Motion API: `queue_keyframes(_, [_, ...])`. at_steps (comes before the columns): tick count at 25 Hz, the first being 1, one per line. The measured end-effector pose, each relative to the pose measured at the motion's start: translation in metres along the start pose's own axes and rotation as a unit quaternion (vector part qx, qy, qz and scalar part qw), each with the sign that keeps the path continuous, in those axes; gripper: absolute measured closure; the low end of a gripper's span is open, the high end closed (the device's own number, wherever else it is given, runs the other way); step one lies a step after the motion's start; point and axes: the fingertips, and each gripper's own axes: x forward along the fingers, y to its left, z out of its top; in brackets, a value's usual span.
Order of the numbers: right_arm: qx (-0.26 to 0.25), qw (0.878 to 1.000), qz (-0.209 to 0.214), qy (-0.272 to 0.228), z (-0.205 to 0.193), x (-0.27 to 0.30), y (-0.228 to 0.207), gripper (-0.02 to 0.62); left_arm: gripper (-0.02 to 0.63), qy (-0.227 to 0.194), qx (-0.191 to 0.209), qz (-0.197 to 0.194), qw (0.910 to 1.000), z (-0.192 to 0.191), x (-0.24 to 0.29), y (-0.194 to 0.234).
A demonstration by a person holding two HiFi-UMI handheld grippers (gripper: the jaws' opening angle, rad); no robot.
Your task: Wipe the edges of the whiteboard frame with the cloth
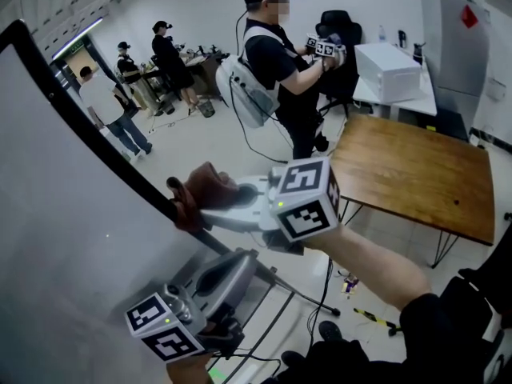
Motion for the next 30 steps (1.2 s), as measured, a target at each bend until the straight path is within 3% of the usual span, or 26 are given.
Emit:
queue_keyframes(18, [0.056, 0.998, -0.011, 0.03, -0.076, -0.011, -0.02, 0.509, 0.611, 0.047, -0.049, -0.017, 0.9976, -0.065, 0.003, 0.025])
queue_keyframes(30, [0.073, 0.997, -0.02, 0.031, -0.092, -0.009, -0.026, 0.509, 0.611, 0.057, -0.065, -0.023, 0.996, -0.077, -0.002, 0.041])
